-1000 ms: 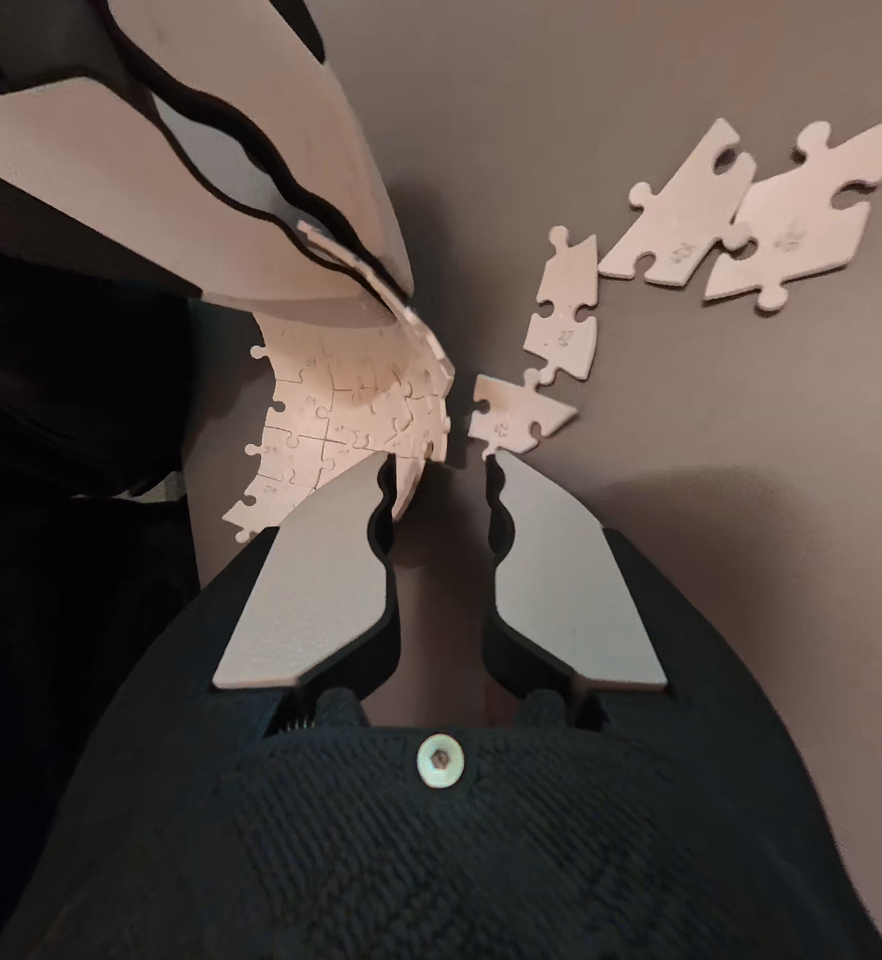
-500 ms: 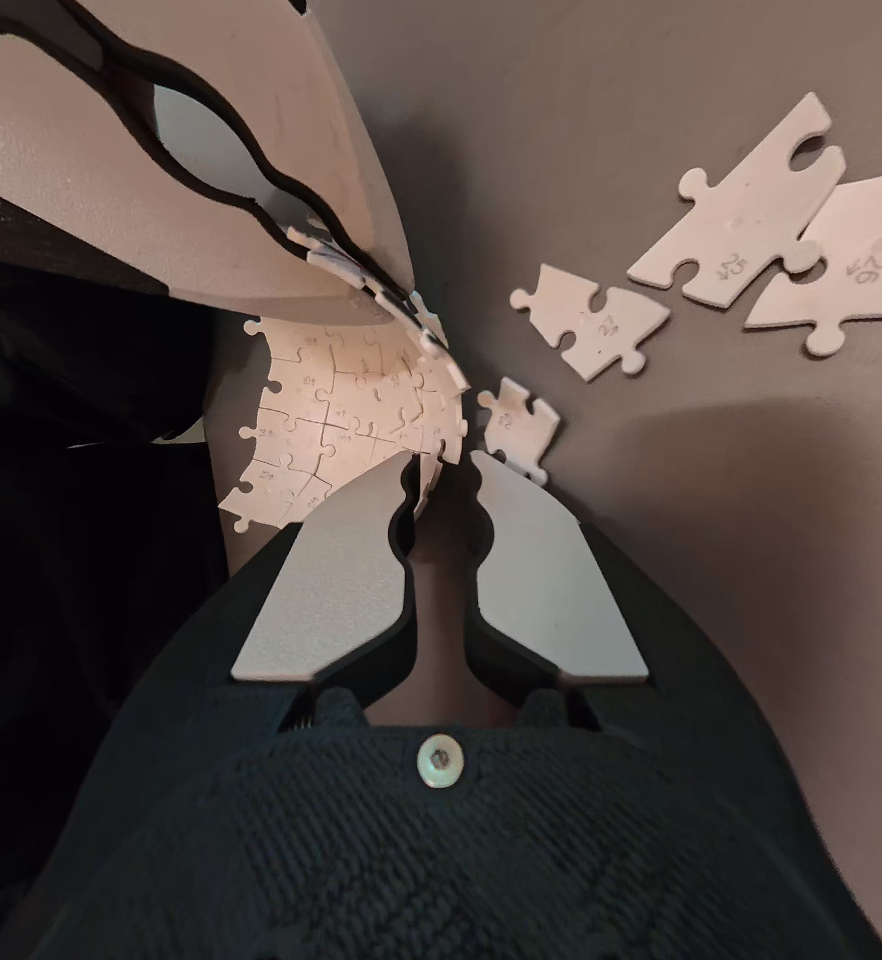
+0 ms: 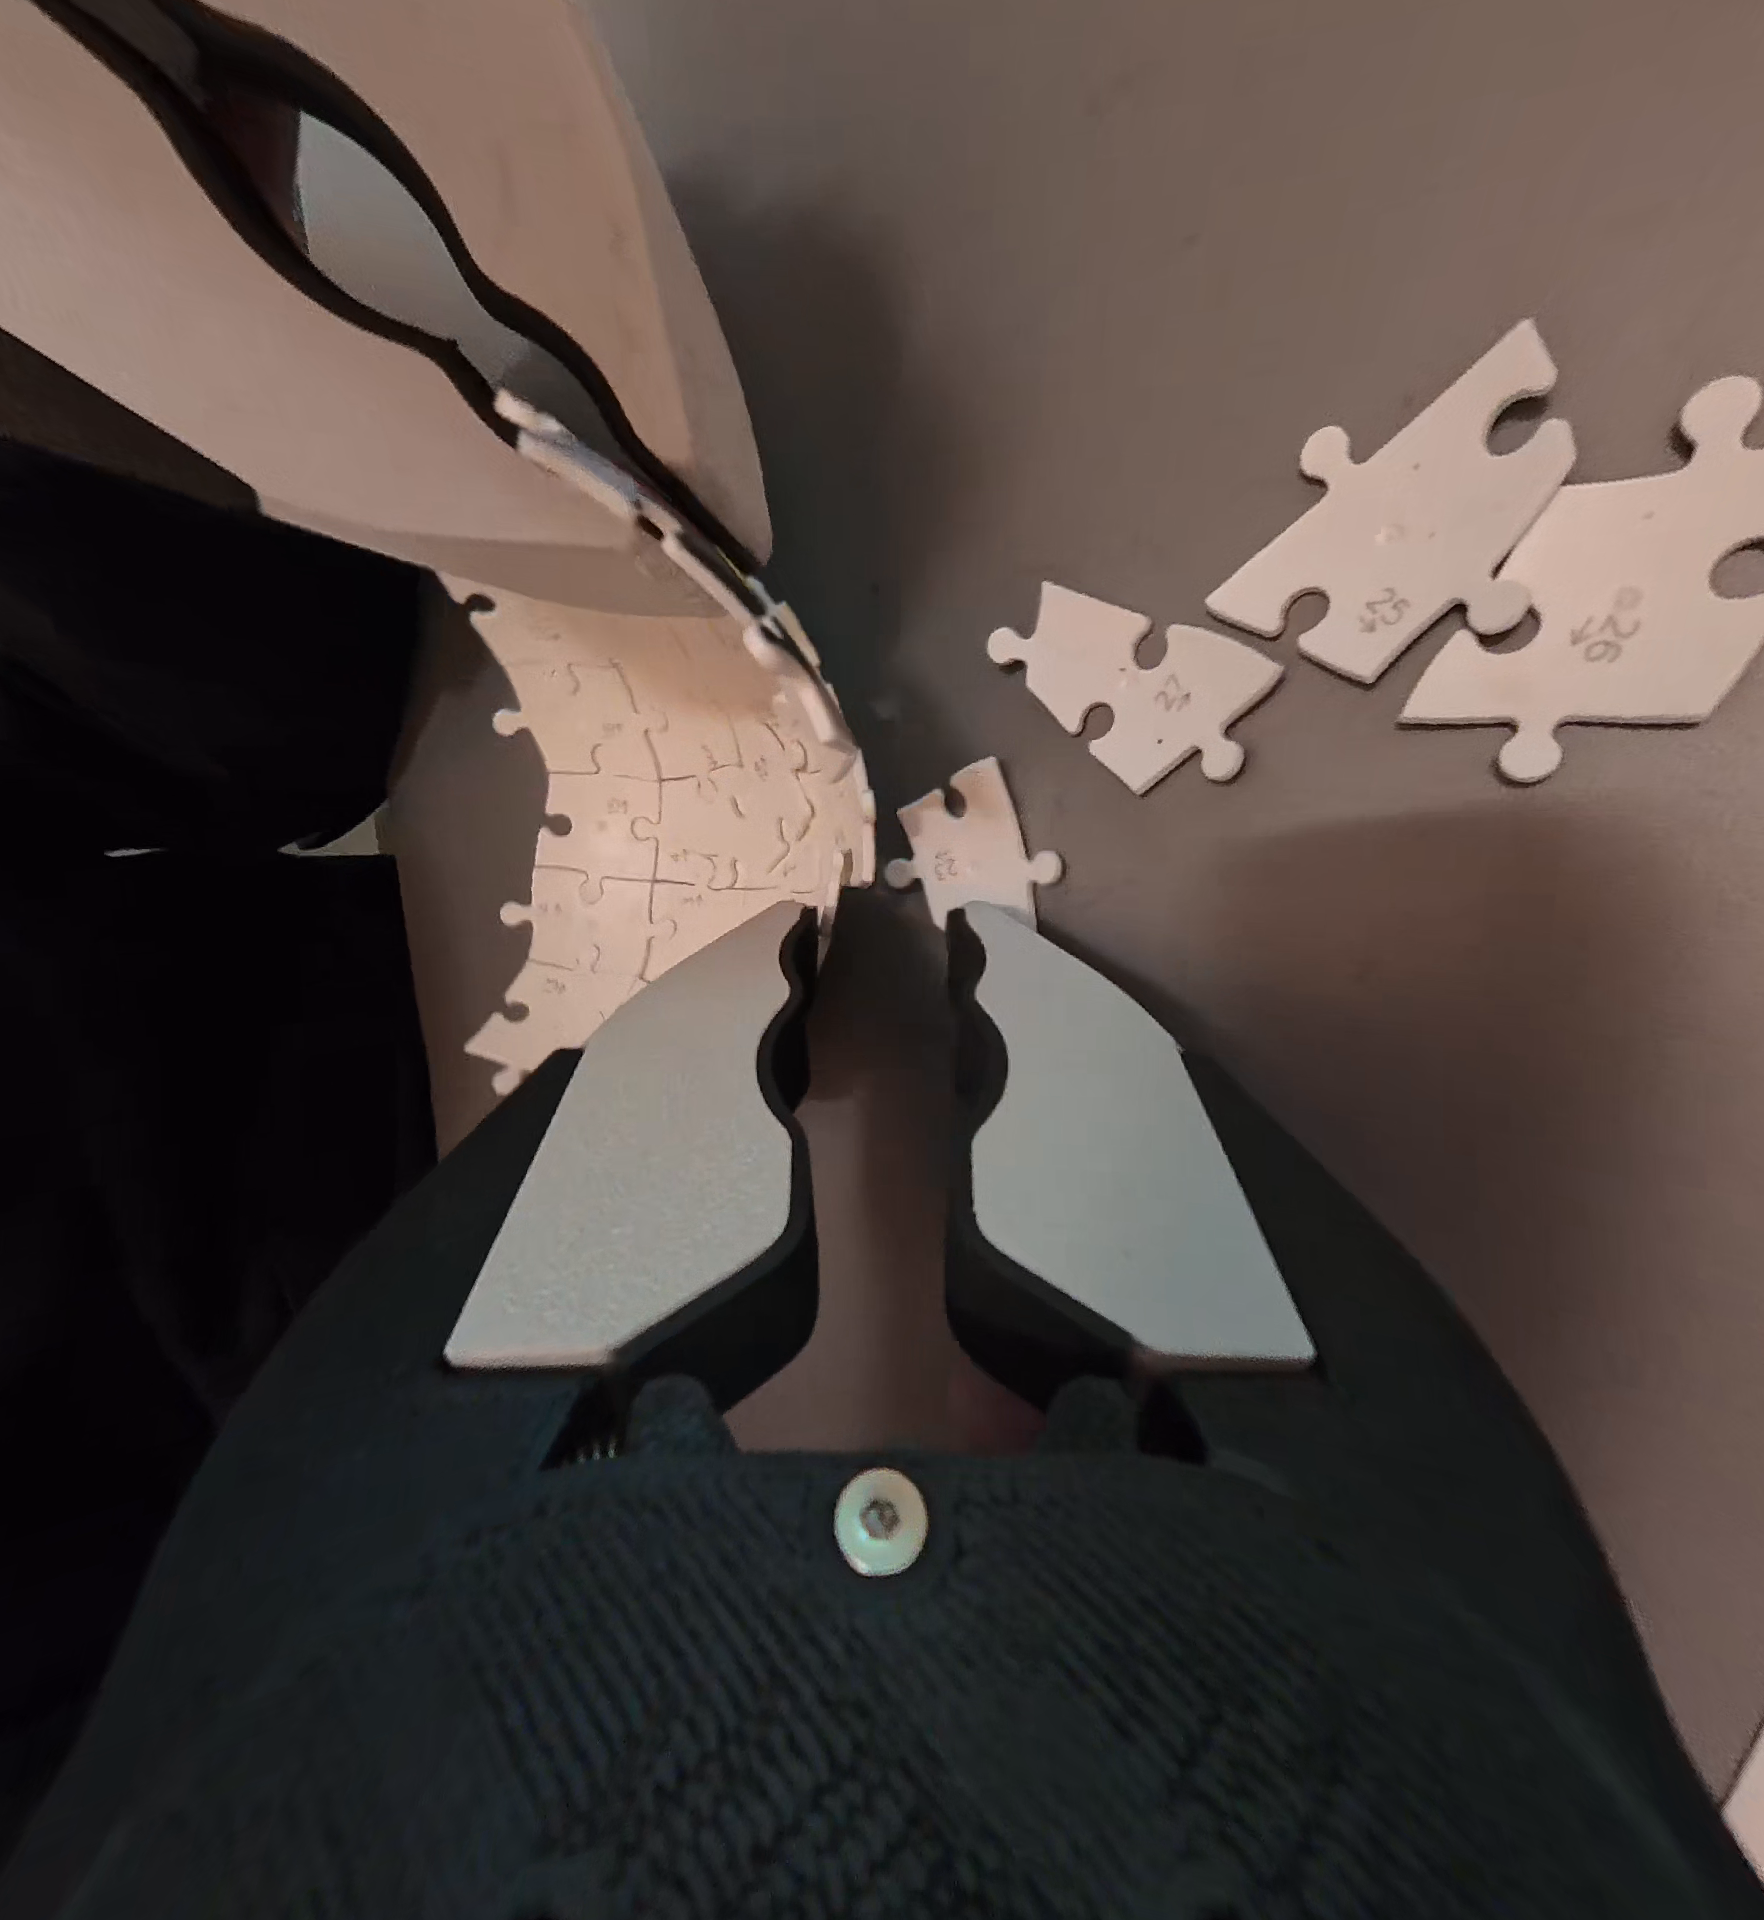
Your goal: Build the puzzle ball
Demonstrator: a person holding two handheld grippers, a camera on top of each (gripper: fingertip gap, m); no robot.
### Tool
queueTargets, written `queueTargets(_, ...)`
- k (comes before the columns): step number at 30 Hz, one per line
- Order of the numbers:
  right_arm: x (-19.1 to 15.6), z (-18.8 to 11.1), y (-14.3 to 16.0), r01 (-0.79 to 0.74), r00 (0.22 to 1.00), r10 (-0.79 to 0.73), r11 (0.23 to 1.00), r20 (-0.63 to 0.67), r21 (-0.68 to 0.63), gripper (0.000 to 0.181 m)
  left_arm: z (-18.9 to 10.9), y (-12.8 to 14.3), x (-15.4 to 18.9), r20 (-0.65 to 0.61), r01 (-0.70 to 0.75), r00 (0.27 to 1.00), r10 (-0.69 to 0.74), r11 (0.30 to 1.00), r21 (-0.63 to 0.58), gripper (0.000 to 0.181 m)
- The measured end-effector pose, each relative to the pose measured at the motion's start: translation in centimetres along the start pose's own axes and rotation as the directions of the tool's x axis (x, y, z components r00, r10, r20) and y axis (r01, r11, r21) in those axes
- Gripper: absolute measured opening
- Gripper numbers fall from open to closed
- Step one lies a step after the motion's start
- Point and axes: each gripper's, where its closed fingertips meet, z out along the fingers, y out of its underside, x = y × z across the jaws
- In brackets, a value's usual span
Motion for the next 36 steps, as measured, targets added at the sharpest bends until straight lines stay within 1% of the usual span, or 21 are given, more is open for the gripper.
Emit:
queueTargets(3, -0.2, -0.2, -0.3, 0.013, 1.000, -0.013, 1.000, -0.014, 0.011, 0.029, -1.3, -0.9, 0.2, -0.047, 0.013, 0.999, -0.008, 0.995, 0.100, 0.002)
queueTargets(6, -0.4, -0.3, -0.6, 0.022, 1.000, -0.022, 1.000, -0.021, 0.014, 0.031, -2.8, -0.8, -1.9, -0.002, 0.089, 0.996, -0.090, 0.982, 0.169, 0.002)
queueTargets(8, -0.4, -0.5, -0.7, 0.042, 0.999, -0.042, 0.999, -0.030, 0.012, 0.031, -2.8, 0.5, -3.6, 0.025, 0.161, 0.986, -0.166, 0.976, 0.148, 0.002)
queueTargets(9, -0.4, -0.6, -0.9, 0.043, 0.999, -0.042, 0.999, -0.034, 0.016, 0.030, -2.5, 1.2, -4.0, 0.019, 0.182, 0.983, -0.185, 0.975, 0.125, 0.002)
queueTargets(12, -0.7, -0.4, -0.9, 0.020, 1.000, -0.020, 1.000, -0.003, -0.003, 0.027, -1.5, 2.2, -4.4, -0.024, 0.219, 0.976, -0.217, 0.970, 0.107, 0.002)
queueTargets(15, -0.8, -0.2, -0.3, 0.052, 0.998, -0.053, 0.997, -0.016, -0.058, 0.023, -0.6, 2.9, -4.6, -0.049, 0.244, 0.970, -0.240, 0.965, 0.093, 0.004)
queueTargets(17, -0.9, -0.2, -0.2, 0.088, 0.996, -0.091, 0.993, -0.027, -0.083, 0.021, -0.3, 3.1, -5.0, -0.033, 0.258, 0.966, -0.256, 0.962, 0.091, 0.007)
queueTargets(22, -0.8, 0.0, -0.5, 0.148, 0.988, -0.153, 0.980, -0.032, -0.129, 0.016, 0.5, 3.6, -5.0, -0.050, 0.263, 0.964, -0.261, 0.963, 0.060, 0.008)
queueTargets(29, -0.6, 0.3, -1.6, 0.185, 0.981, -0.192, 0.973, -0.040, -0.136, 0.026, 0.1, 3.9, -5.2, -0.067, 0.286, 0.957, -0.282, 0.956, 0.068, 0.011)
queueTargets(31, -0.9, 0.3, -1.7, 0.187, 0.980, -0.194, 0.971, -0.035, -0.149, 0.024, 0.0, 3.9, -5.1, -0.076, 0.291, 0.955, -0.286, 0.954, 0.072, 0.015)
queueTargets(33, -1.2, 0.6, -1.3, 0.176, 0.983, -0.181, 0.967, -0.012, -0.183, 0.021, -0.2, 4.0, -5.2, -0.073, 0.293, 0.955, -0.288, 0.953, 0.073, 0.019)
queueTargets(36, -0.9, 0.8, -0.7, 0.168, 0.984, -0.177, 0.962, -0.024, -0.217, 0.021, -0.7, 4.2, -5.5, -0.052, 0.296, 0.955, -0.293, 0.952, 0.078, 0.027)
